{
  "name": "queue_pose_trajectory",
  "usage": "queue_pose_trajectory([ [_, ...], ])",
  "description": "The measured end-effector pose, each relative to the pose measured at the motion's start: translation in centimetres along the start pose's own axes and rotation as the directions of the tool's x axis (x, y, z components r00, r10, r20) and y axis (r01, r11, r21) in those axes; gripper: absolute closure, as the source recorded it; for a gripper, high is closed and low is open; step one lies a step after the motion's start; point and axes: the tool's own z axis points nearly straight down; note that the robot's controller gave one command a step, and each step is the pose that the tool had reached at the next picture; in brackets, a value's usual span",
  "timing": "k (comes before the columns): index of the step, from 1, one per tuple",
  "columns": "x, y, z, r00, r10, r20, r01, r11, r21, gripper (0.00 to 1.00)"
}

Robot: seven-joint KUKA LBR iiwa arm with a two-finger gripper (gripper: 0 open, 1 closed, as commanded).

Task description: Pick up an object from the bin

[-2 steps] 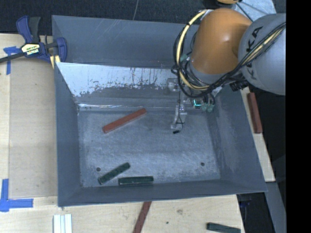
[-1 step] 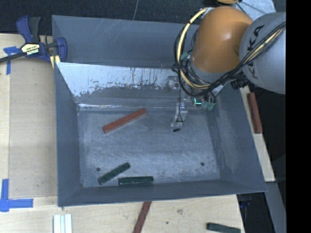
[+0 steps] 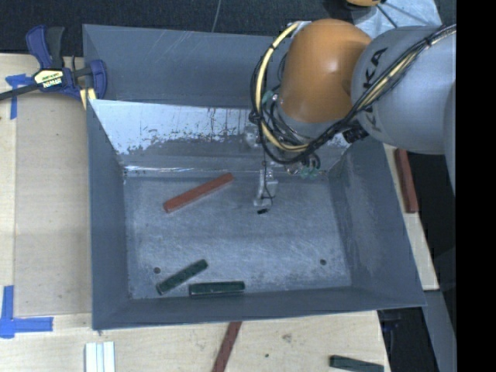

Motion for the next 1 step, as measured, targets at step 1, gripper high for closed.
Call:
queue_pose_trajectory([
  [1,-0.78,4.22,7.19,1.000,0.006,0.000,-0.006,1.000,-0.003,0.00],
])
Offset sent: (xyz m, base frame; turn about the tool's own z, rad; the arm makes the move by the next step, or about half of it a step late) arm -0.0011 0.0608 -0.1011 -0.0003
